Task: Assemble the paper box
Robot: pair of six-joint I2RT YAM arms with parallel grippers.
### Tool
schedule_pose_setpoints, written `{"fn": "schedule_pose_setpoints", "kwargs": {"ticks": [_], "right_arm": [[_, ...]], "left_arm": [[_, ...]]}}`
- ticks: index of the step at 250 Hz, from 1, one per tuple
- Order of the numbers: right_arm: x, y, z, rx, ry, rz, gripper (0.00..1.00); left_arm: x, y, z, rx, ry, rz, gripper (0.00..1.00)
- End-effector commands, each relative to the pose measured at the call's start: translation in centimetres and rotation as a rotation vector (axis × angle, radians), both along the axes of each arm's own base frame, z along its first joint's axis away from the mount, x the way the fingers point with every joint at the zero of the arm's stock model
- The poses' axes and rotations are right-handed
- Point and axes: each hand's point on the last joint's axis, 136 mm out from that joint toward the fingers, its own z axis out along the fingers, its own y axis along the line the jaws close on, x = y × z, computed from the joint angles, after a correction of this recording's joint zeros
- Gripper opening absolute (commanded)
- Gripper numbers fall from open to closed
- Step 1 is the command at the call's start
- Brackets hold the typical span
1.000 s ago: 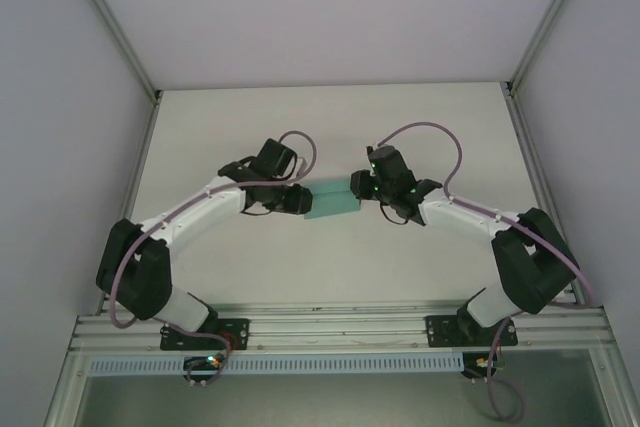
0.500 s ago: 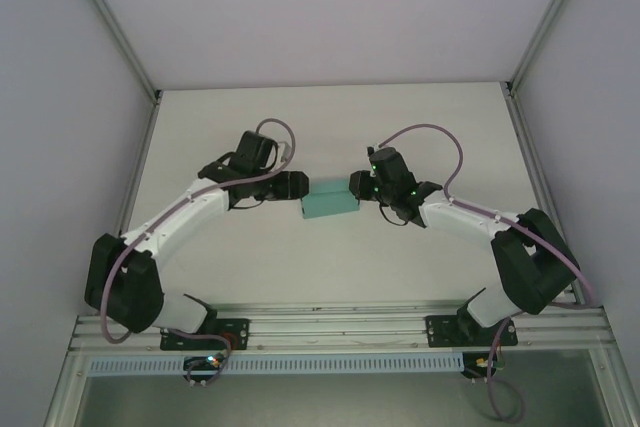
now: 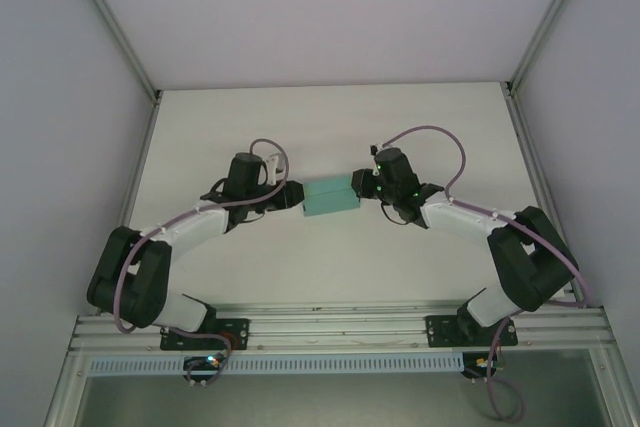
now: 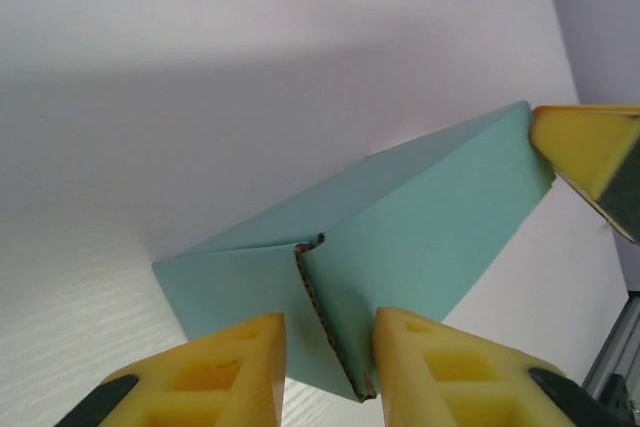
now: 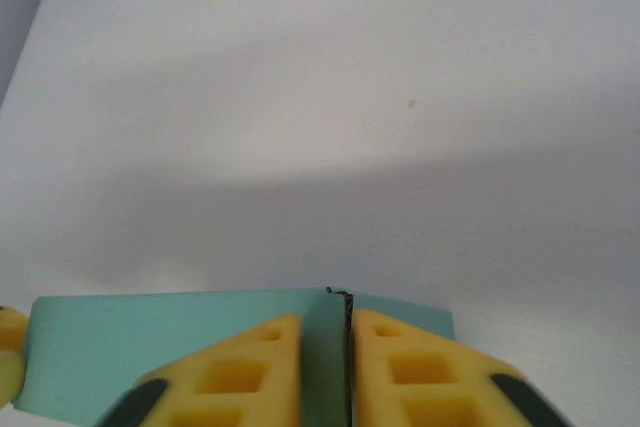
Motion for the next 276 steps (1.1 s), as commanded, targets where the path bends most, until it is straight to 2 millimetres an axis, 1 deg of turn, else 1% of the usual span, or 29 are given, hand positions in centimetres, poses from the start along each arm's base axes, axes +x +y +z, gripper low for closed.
{"fn": "schedule_pose_setpoints", "kwargs": {"ticks": [1, 13, 24, 44, 53, 65, 79, 92, 104, 118, 127, 140, 152, 163, 179, 187, 194, 195, 198, 200, 213, 221, 236, 249, 276], "right_arm": [[-6.3, -1.4, -9.4, -0.098, 0.319, 0.069, 0.09], [-6.4, -1.4, -9.6, -0.08, 0.312, 0.064, 0.09], [-6.6, -1.3, -9.6, -0.066, 0.308, 0.067, 0.07], [-6.7, -1.3, -9.2, -0.061, 0.308, 0.07, 0.07], [-6.6, -1.2, -8.7, -0.064, 0.3, 0.079, 0.08], [-6.3, -1.1, -7.8, -0.072, 0.281, 0.097, 0.16], [-5.8, -0.9, -6.3, -0.093, 0.244, 0.121, 0.18], [-5.1, -0.9, -4.6, -0.118, 0.204, 0.137, 0.25], [-4.4, -1.0, -2.9, -0.149, 0.161, 0.154, 0.38], [-3.5, -1.1, -0.8, -0.188, 0.109, 0.175, 0.44], [-3.0, -1.3, 0.3, -0.216, 0.085, 0.181, 0.48], [-2.3, -1.3, 1.9, -0.252, 0.048, 0.217, 0.61], [-1.8, -1.1, 3.2, -0.291, 0.007, 0.262, 0.69], [-1.4, -0.6, 4.3, -0.322, -0.042, 0.329, 0.77], [-1.3, 0.6, 5.5, -0.353, -0.121, 0.451, 0.8], [-1.6, 1.5, 5.9, -0.359, -0.162, 0.537, 0.82], [-2.1, 2.3, 6.0, -0.364, -0.194, 0.626, 0.87], [-2.1, 2.4, 6.0, -0.364, -0.2, 0.638, 0.89], [-2.3, 2.7, 6.1, -0.367, -0.218, 0.671, 0.98], [-2.4, 2.9, 6.2, -0.369, -0.228, 0.69, 1.0], [-3.0, 3.8, 6.2, -0.381, -0.294, 0.808, 1.0], [-3.4, 4.1, 5.9, -0.404, -0.335, 0.878, 1.0], [-3.2, 4.3, 5.5, -0.455, -0.405, 0.935, 1.0], [-2.9, 4.4, 4.6, -0.508, -0.438, 0.983, 1.0], [-2.1, 4.6, 2.8, -0.572, -0.424, 1.067, 1.0]], "left_arm": [[-3.3, 1.9, -7.0, 0.118, 0.189, 0.015, 0.26], [-3.3, 2.0, -7.4, 0.122, 0.199, 0.018, 0.21], [-3.3, 1.8, -7.4, 0.116, 0.2, 0.01, 0.17], [-3.2, 1.6, -7.6, 0.11, 0.203, 0.004, 0.16], [-3.1, 1.5, -7.4, 0.109, 0.201, 0.001, 0.16], [-3.0, 1.4, -7.2, 0.112, 0.196, -0.007, 0.16], [-2.9, 1.3, -6.8, 0.116, 0.187, -0.017, 0.15], [-2.7, 1.2, -6.4, 0.115, 0.17, -0.026, 0.15], [-2.6, 1.2, -6.0, 0.121, 0.16, -0.03, 0.17], [-2.5, 1.2, -5.6, 0.124, 0.145, -0.038, 0.18], [-2.3, 1.1, -5.3, 0.126, 0.134, -0.044, 0.2], [-2.1, 1.1, -5.1, 0.133, 0.122, -0.049, 0.25], [-1.8, 1.0, -4.8, 0.137, 0.112, -0.053, 0.25], [-1.5, 0.8, -4.6, 0.137, 0.103, -0.062, 0.26], [-1.3, 0.5, -4.2, 0.133, 0.092, -0.078, 0.3], [-1.1, 0.4, -4.1, 0.132, 0.088, -0.082, 0.31], [-1.1, 0.3, -3.9, 0.132, 0.084, -0.088, 0.33], [-1.1, 0.3, -3.9, 0.132, 0.083, -0.089, 0.33], [-1.0, 0.2, -3.8, 0.131, 0.081, -0.092, 0.34], [-1.0, 0.3, -3.8, 0.132, 0.081, -0.093, 0.34], [-0.9, 0.1, -3.5, 0.134, 0.071, -0.099, 0.35], [-0.8, 0.1, -3.3, 0.135, 0.065, -0.102, 0.36], [-0.7, 0.2, -3.2, 0.145, 0.059, -0.103, 0.38], [-0.6, 0.2, -3.1, 0.151, 0.054, -0.109, 0.39], [-0.6, 0.1, -3.1, 0.158, 0.057, -0.121, 0.39]]}}
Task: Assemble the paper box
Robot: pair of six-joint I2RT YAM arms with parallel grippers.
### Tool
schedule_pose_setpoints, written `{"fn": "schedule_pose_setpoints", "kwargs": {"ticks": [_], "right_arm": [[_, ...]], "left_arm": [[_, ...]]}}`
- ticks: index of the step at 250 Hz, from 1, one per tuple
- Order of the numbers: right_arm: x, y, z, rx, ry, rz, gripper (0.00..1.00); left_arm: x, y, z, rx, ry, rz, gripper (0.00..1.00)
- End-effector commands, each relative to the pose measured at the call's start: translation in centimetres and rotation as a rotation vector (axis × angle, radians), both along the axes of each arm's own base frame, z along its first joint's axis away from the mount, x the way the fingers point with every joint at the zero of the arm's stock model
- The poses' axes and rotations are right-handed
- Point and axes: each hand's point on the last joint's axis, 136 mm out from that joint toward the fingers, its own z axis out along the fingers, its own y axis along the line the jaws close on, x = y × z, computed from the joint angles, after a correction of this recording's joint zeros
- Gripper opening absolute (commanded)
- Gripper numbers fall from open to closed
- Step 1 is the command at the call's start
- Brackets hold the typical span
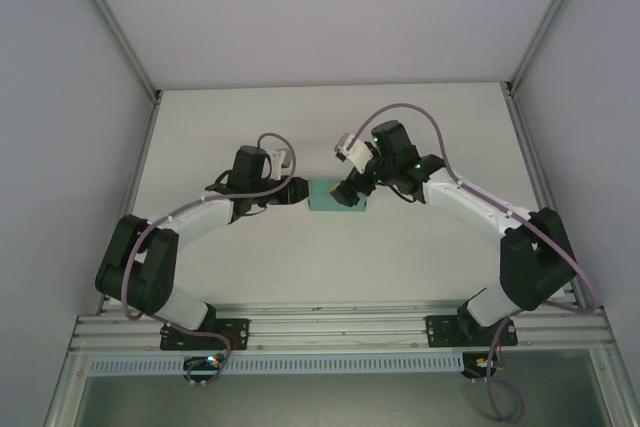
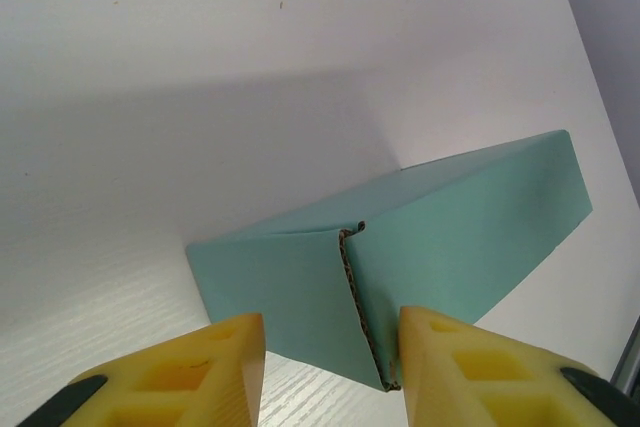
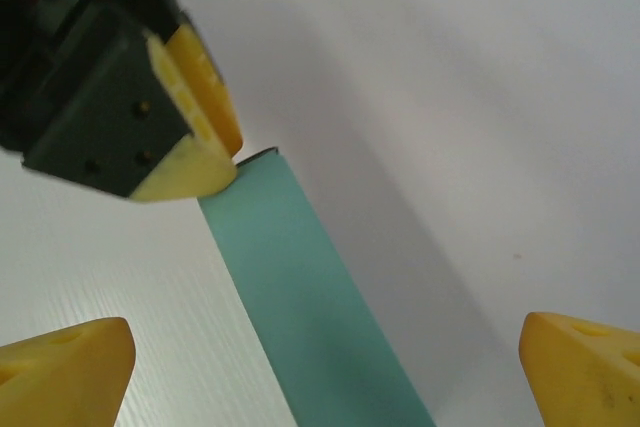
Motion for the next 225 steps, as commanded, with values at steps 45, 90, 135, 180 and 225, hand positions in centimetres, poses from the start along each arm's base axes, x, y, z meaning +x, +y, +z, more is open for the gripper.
{"fn": "schedule_pose_setpoints", "kwargs": {"ticks": [45, 90, 135, 180, 225], "right_arm": [[1.2, 0.9, -6.4, -0.237, 0.033, 0.253, 1.0], [0.8, 0.5, -10.1, -0.301, 0.134, 0.288, 0.9], [1.7, 0.1, -11.1, -0.345, 0.111, 0.246, 0.63], [3.4, -0.4, -8.6, -0.372, -0.068, 0.149, 0.39], [4.8, -1.7, -5.1, -0.56, -0.376, 0.004, 0.41]], "left_arm": [[-1.7, 0.9, -3.0, 0.106, 0.091, -0.029, 0.44], [-1.3, 0.2, -1.9, 0.052, 0.086, -0.041, 0.49], [-0.4, 0.4, -0.8, 0.034, 0.067, -0.026, 0.5], [0.3, 1.2, 2.6, -0.026, 0.002, 0.013, 0.63], [-0.2, 4.0, 7.3, 0.012, -0.136, 0.114, 1.0]]}}
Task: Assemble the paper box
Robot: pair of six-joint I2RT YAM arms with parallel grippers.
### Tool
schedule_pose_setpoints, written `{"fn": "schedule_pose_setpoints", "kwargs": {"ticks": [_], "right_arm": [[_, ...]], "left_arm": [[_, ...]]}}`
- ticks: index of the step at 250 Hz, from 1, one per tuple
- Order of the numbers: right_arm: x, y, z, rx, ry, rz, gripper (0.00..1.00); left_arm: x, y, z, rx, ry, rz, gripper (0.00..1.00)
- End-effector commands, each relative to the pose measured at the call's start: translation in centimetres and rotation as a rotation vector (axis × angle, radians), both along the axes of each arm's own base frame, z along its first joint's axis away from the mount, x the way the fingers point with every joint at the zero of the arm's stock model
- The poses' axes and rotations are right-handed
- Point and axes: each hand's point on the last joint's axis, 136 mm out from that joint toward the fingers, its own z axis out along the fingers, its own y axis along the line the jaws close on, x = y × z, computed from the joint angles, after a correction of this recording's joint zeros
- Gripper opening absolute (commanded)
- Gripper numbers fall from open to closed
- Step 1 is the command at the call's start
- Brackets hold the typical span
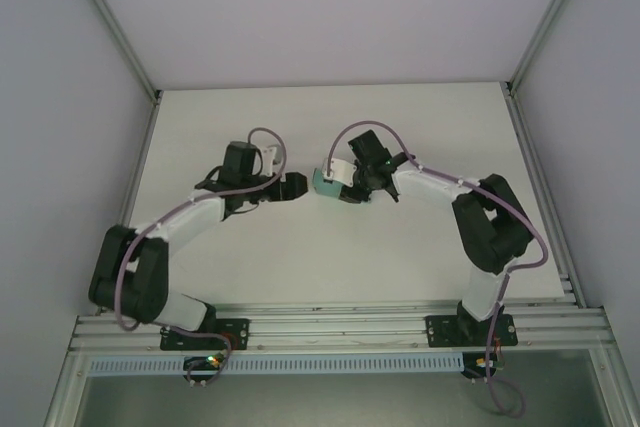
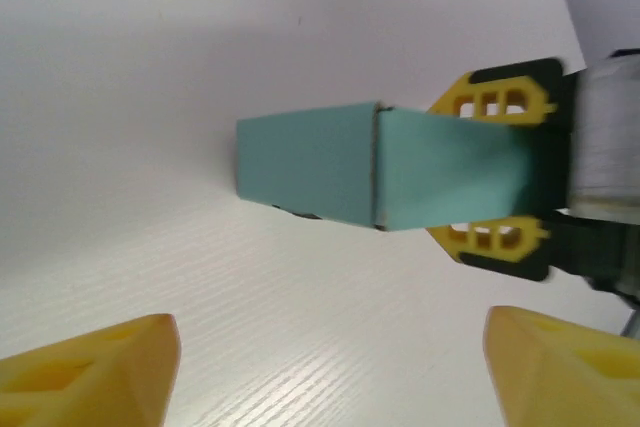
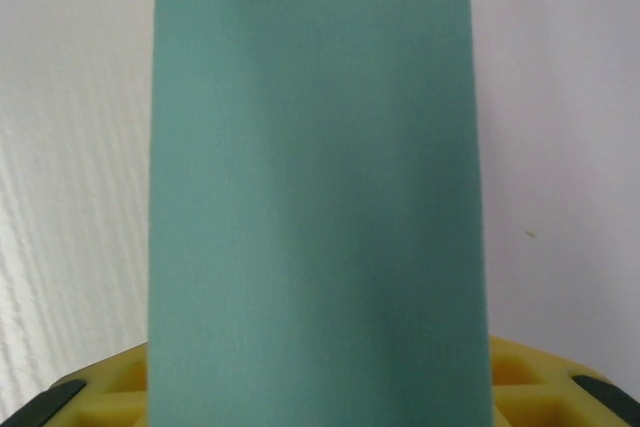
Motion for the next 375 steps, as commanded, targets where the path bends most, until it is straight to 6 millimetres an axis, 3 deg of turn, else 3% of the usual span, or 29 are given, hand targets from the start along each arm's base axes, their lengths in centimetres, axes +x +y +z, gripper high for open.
{"fn": "schedule_pose_setpoints", "kwargs": {"ticks": [1, 30, 57, 95, 117, 137, 174, 204, 235, 239, 261, 283, 306, 347, 358, 375], "right_arm": [[2.0, -1.0, 3.7, -0.133, -0.303, -0.08, 0.41], [1.5, -1.3, 3.6, -0.268, -0.484, -0.04, 0.43], [0.2, -0.9, 2.4, -0.272, -0.52, -0.004, 0.45], [-0.8, -1.1, 0.6, -0.267, -0.514, -0.008, 0.57], [-1.7, -1.4, -0.5, -0.276, -0.491, 0.005, 0.76], [-2.7, -1.7, -0.9, -0.281, -0.448, 0.012, 0.85], [-5.3, -1.7, 0.0, -0.223, -0.322, 0.005, 0.97], [-7.5, -2.1, 1.1, -0.178, -0.209, -0.01, 1.0], [-7.6, -2.1, 3.4, -0.076, -0.233, -0.057, 1.0], [-7.4, -2.1, 4.7, -0.042, -0.26, -0.072, 1.0], [-7.2, -2.6, 7.1, 0.087, -0.271, -0.119, 1.0], [-5.2, -4.6, 9.9, 0.268, -0.302, -0.286, 1.0], [-2.8, -8.7, 11.6, 0.458, -0.337, -0.534, 1.0], [-0.4, -16.9, 9.0, 0.62, -0.401, -0.837, 1.0], [-0.1, -19.1, 8.2, 0.661, -0.432, -0.905, 1.0], [-0.2, -20.8, 7.2, 0.669, -0.393, -0.947, 0.99]], "left_arm": [[-0.4, 2.0, 4.1, 0.028, -0.115, 0.073, 1.0], [-0.9, 6.4, 4.8, 0.187, -0.168, 0.236, 1.0], [-1.6, 10.4, 4.9, 0.27, -0.208, 0.379, 1.0], [-3.0, 11.7, 5.2, 0.243, -0.249, 0.432, 1.0], [-3.3, 11.6, 4.8, 0.221, -0.25, 0.43, 1.0], [-3.4, 11.2, 4.3, 0.223, -0.227, 0.403, 1.0], [-2.9, 11.4, 4.0, 0.25, -0.217, 0.418, 1.0], [-2.3, 11.5, 4.3, 0.268, -0.24, 0.421, 1.0], [-1.4, 13.0, 4.7, 0.354, -0.278, 0.474, 1.0], [-1.3, 13.4, 4.8, 0.37, -0.288, 0.487, 1.0], [0.0, 15.7, 5.0, 0.465, -0.349, 0.573, 1.0], [1.3, 18.1, 4.9, 0.528, -0.368, 0.645, 1.0], [3.1, 20.6, 4.0, 0.575, -0.445, 0.707, 1.0], [4.9, 24.9, 1.1, 0.642, -0.573, 0.81, 1.0], [5.1, 24.8, 0.7, 0.645, -0.593, 0.786, 1.0], [5.2, 25.0, -0.4, 0.636, -0.636, 0.775, 1.0]]}}
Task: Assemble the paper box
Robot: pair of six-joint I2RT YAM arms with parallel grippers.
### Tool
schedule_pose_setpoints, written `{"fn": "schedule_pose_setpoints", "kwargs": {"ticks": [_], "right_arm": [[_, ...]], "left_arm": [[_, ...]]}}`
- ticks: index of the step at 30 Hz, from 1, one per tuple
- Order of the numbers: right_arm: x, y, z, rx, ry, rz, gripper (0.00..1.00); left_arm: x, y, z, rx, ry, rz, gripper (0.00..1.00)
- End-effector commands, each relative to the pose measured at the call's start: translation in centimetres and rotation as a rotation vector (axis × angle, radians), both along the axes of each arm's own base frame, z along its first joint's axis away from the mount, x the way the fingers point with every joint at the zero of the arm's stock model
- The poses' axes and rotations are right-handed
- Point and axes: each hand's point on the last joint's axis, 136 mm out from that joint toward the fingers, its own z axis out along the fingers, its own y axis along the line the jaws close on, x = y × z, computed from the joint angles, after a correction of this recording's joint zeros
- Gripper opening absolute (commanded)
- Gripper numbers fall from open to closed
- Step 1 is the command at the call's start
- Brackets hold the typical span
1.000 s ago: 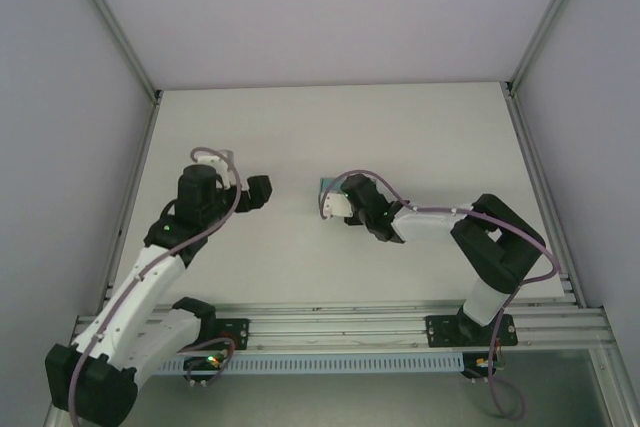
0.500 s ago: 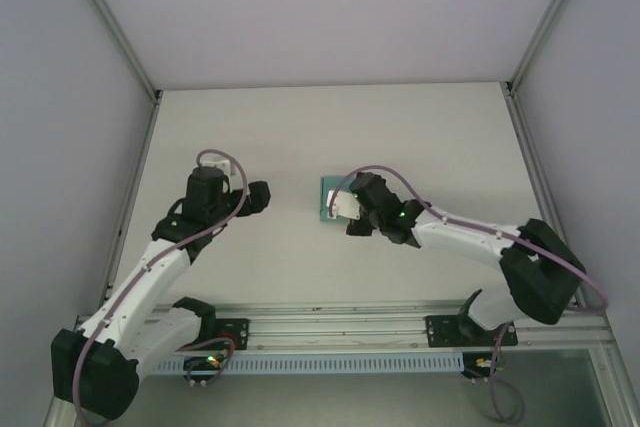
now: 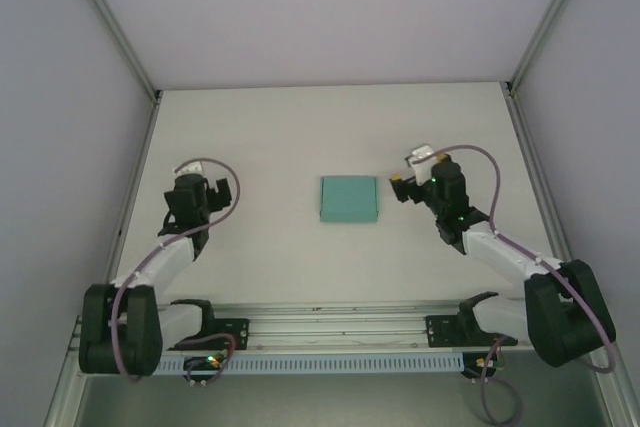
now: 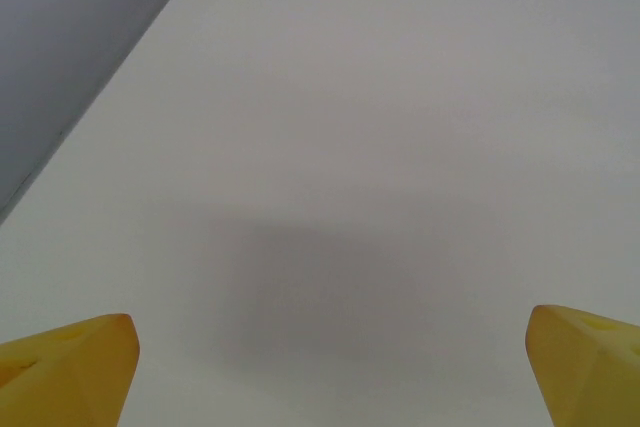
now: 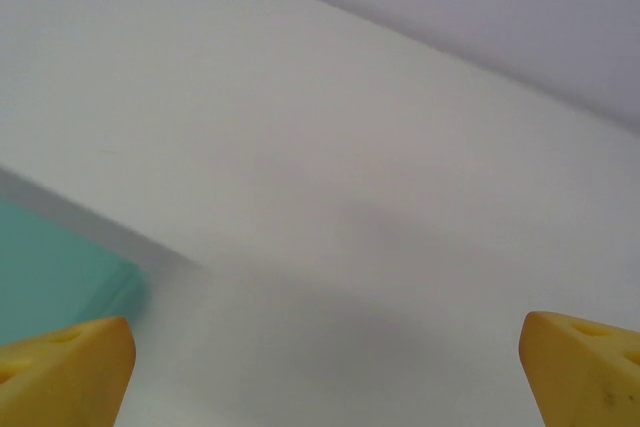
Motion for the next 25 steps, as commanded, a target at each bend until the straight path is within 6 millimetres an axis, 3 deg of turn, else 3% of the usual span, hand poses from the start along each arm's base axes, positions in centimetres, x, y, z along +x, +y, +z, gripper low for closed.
{"fn": "schedule_pose_setpoints", "kwargs": {"ticks": [1, 3, 5, 7, 8, 9, 10, 12, 13, 15, 25], "right_arm": [[1.0, -2.3, 1.1, 0.193, -0.088, -0.089, 0.99], [1.0, -3.5, 0.6, 0.192, -0.143, -0.099, 1.0], [0.8, -6.2, -0.4, 0.243, -0.231, -0.19, 1.0], [1.7, -7.9, -3.2, 0.341, -0.191, -0.212, 0.99], [2.9, -8.0, -3.0, 0.379, -0.192, -0.193, 1.0], [3.2, -7.1, -3.3, 0.35, -0.108, -0.159, 1.0], [3.7, -6.5, -4.0, 0.301, -0.045, -0.172, 1.0], [3.5, -6.9, -3.8, 0.282, -0.1, -0.207, 1.0], [3.4, -8.0, -3.8, 0.29, -0.11, -0.271, 1.0], [3.4, -8.0, -3.6, 0.287, -0.122, -0.27, 1.0], [3.7, -6.6, -3.8, 0.27, -0.093, -0.198, 1.0]], "left_arm": [[2.2, 0.5, 3.2, 0.074, -0.227, -0.038, 1.0], [2.7, 1.1, 2.2, 0.085, -0.268, -0.038, 1.0], [3.4, 1.0, 2.0, 0.074, -0.249, -0.057, 1.0], [4.2, 1.8, 0.1, 0.031, -0.24, -0.053, 1.0], [4.9, 2.2, -0.8, 0.029, -0.265, -0.06, 1.0], [5.2, 0.9, -0.5, 0.043, -0.278, -0.129, 1.0], [5.1, -0.1, -1.1, 0.01, -0.183, -0.176, 1.0], [5.6, -0.1, -1.2, 0.046, -0.204, -0.179, 1.0], [5.4, -0.1, -1.0, 0.056, -0.221, -0.171, 1.0], [5.5, 1.4, -0.9, 0.066, -0.219, -0.08, 1.0], [5.3, 1.6, -0.8, 0.084, -0.22, -0.052, 1.0]]}}
